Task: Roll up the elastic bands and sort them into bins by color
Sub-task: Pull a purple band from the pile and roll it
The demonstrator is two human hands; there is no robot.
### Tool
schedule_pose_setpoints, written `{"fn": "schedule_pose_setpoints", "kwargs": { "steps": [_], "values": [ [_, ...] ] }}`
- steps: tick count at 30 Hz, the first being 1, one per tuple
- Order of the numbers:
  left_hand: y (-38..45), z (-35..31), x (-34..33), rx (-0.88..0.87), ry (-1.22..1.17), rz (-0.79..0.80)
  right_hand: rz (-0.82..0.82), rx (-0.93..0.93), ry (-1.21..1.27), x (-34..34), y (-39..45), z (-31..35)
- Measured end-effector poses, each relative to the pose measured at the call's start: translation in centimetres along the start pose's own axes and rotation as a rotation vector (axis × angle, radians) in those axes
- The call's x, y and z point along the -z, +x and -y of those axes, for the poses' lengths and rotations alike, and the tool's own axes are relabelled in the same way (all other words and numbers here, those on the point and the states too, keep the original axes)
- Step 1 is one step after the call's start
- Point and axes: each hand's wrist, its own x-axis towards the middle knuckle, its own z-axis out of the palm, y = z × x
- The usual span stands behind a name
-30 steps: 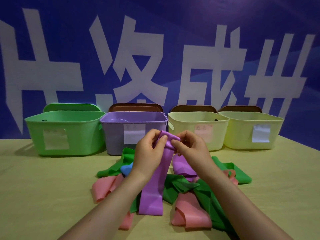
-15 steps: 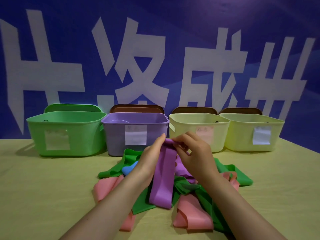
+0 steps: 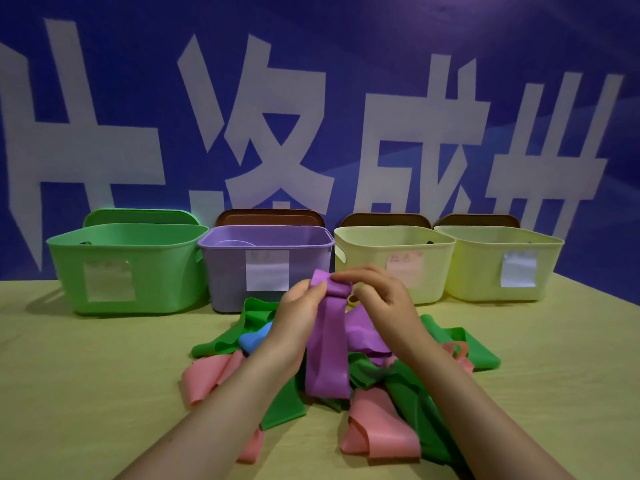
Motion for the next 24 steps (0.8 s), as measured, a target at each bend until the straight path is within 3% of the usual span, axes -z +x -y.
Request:
{"fn": "schedule_pose_setpoints", "kwargs": {
  "steps": [7,15,24],
  "values": [
    [-0.57,-0.21,-0.02,-0.152,0.209,0.038,-0.037,-0.236,0.199,0.09,0.35,-0.08],
    [-0.71,-0.19,-0.08,-0.216,0.272,0.025,-0.058,-0.171,0.151,0.26,0.35,-0.38],
    [0.01,0.16,0.41,-0.42,0.399,-0.023,-0.061,-0.046,0.113,-0.26,-0.02,-0.35]
  ]
}}
